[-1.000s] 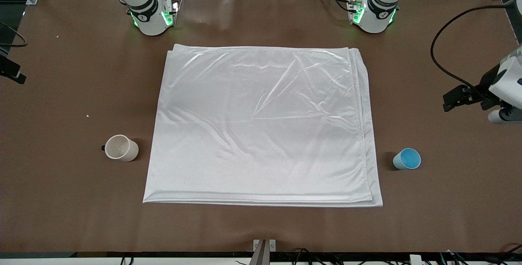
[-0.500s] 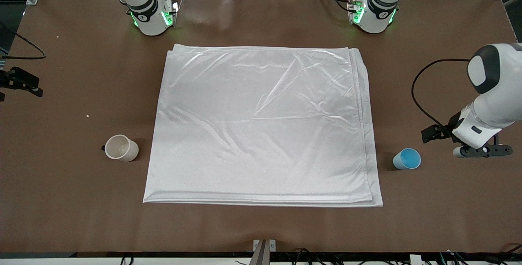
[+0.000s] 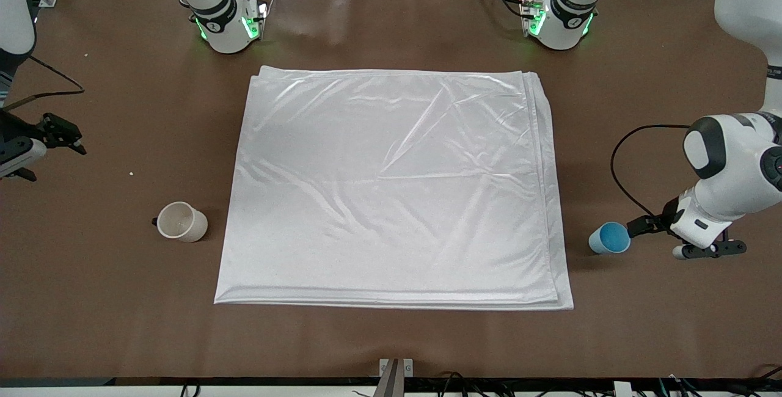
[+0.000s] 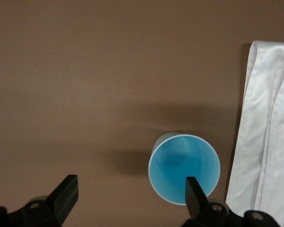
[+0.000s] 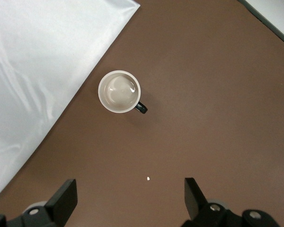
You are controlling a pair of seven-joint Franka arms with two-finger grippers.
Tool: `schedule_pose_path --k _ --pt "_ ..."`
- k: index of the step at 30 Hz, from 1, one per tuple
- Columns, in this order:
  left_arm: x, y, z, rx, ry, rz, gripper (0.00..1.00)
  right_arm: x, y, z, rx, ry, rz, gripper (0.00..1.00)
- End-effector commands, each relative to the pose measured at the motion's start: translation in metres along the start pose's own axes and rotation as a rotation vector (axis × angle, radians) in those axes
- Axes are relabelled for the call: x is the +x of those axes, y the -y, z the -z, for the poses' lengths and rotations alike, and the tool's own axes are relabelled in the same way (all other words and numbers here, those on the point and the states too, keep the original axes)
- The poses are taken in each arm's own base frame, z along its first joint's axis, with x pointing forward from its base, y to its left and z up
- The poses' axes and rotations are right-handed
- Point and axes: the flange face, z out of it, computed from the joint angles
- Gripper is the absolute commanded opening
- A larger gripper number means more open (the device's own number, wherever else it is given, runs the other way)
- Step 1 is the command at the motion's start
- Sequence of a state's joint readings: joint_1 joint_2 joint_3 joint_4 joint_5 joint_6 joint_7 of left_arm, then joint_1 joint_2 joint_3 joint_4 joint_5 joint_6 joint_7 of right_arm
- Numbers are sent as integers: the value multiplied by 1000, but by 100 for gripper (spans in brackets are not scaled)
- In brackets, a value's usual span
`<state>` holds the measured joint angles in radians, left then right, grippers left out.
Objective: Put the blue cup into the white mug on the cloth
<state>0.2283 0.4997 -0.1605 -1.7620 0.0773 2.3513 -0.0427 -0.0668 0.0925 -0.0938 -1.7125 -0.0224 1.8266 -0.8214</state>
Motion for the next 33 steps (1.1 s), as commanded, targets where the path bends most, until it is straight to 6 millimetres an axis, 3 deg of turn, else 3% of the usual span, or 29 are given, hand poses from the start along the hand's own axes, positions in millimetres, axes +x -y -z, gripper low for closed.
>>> schedule_pose_path --k 1,18,21,29,33 --pt "3 -14 -13 -1 2 -8 100 2 -10 -25 31 16 155 100" --pt "-2 -14 -69 -19 16 -4 99 23 -34 -112 49 31 540 100" --pt "-2 -16 -70 -20 11 -6 57 27 -36 -129 56 34 609 100" --pt "-2 -17 -79 -22 2 -22 0 35 -38 -169 80 48 701 100" --pt "-2 -17 -79 -23 1 -22 0 40 -38 -183 76 45 765 100"
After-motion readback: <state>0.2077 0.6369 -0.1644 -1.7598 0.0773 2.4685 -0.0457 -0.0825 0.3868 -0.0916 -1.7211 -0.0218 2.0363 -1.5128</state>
